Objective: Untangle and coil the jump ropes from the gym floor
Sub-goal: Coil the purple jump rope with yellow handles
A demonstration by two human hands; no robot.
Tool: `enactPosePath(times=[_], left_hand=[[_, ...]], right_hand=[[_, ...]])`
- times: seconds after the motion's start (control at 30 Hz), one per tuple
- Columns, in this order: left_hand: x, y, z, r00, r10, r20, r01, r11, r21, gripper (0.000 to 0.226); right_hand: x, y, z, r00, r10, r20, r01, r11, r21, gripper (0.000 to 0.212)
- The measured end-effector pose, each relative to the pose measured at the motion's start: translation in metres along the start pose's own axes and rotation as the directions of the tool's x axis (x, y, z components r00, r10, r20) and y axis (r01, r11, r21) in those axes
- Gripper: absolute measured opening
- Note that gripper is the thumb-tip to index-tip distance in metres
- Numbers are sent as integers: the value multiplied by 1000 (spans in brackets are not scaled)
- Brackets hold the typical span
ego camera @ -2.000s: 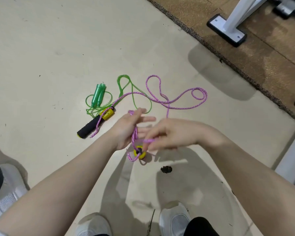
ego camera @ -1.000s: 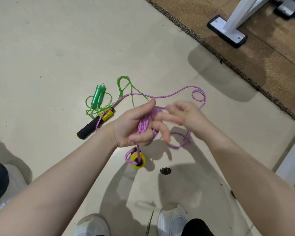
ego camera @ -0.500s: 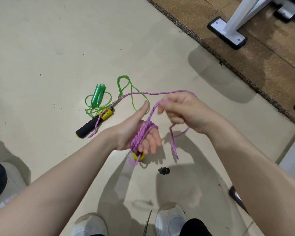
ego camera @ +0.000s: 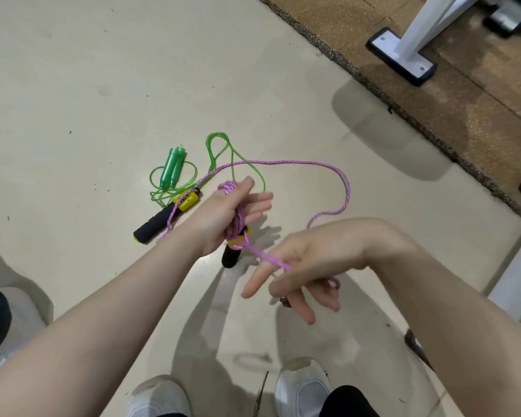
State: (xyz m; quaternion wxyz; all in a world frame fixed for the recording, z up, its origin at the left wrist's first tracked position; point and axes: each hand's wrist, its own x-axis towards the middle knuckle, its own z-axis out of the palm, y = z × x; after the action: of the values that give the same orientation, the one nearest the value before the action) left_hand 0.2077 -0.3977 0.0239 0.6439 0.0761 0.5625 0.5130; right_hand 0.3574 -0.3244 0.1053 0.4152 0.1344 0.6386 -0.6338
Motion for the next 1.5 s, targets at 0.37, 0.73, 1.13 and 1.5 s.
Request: enactPosePath(times=[0.37,0.73,1.13,1.5], left_hand=[[-18,19,15,523,-76,849,111,994,21,71],[5,-2,13,990,17,-141,-12,999,37,26],[-14,2,18,616,-239,751,100,969,227,92],[10,7,-17,978,100,-186,-141,964,-225,33]], right_hand=[[44,58,-30,671,-61,-739,301,933,196,22],[18,16,-23,905,-92,-415,34,989,-144,14],[37,59,-39,582,-32,-813,395,885,248,34],[29,22,3,985,122,124,-134,986,94,31]])
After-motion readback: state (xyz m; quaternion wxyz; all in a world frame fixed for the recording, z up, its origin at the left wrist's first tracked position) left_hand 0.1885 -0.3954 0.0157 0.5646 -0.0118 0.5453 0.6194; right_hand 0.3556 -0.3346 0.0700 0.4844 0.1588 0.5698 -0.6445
